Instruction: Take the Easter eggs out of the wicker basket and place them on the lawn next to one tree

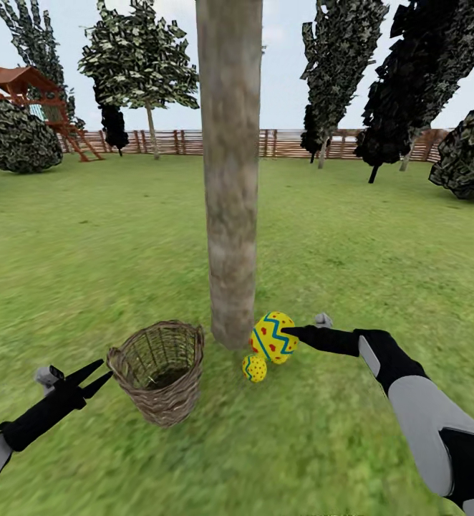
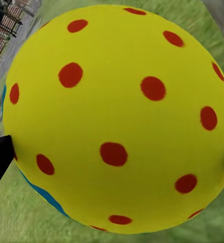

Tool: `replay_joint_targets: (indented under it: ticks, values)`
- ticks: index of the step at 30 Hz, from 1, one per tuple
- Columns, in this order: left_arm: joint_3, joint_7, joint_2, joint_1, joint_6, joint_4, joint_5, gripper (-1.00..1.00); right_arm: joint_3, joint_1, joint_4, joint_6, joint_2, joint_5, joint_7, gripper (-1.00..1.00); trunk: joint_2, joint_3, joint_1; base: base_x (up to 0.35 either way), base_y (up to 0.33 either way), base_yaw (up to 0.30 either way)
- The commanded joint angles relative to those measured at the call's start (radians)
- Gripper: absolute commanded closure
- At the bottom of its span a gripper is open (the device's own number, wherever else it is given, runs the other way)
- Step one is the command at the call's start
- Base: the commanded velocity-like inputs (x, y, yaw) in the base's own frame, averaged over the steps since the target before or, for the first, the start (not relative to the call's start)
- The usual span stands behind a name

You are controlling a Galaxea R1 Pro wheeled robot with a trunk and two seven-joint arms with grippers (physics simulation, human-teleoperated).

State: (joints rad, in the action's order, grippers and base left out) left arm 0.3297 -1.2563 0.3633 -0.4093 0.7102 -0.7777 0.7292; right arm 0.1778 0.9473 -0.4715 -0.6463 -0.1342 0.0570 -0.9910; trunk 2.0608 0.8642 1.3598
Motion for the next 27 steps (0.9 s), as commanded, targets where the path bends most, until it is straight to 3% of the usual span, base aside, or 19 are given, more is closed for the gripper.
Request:
replay_joint_targets:
  ticks: [1,9,12,13,16,27]
  values:
    - [0.000,-0.001,0.000,0.000,0.009,0.000,0.004,-1.00,0.002,0.001,0.000,-0.009,-0.004,0.006,0.000,1.00,0.000,0.000,0.000,0.000,-0.013,-0.221]
    - [-0.002,0.000,-0.013,0.000,0.008,0.001,-0.001,-1.00,0.002,0.001,0.001,-0.003,-0.013,0.006,0.011,1.00,-0.021,-0.019,-0.012,0.000,-0.002,-0.221]
    - [-0.001,0.001,-0.017,0.000,0.008,0.003,0.001,-1.00,0.002,0.001,-0.001,0.016,-0.013,0.004,0.144,1.00,-0.021,-0.022,-0.012,0.000,-0.014,-0.217]
    - [-0.002,0.007,-0.024,0.000,0.007,0.003,0.001,-1.00,0.002,0.001,-0.001,0.062,-0.012,0.004,0.207,1.00,-0.021,-0.023,-0.012,0.000,-0.191,-0.155]
    - [-0.003,0.074,-0.031,0.000,0.002,0.002,0.002,-1.00,0.002,0.001,-0.002,0.118,-0.006,0.002,0.334,1.00,-0.021,-0.023,-0.012,0.000,-0.274,-0.040]
    - [-0.002,0.090,-0.032,0.000,0.002,0.001,0.003,-1.00,0.000,0.001,-0.001,0.148,-0.004,0.000,0.361,1.00,-0.021,-0.027,-0.012,0.000,-0.297,0.197]
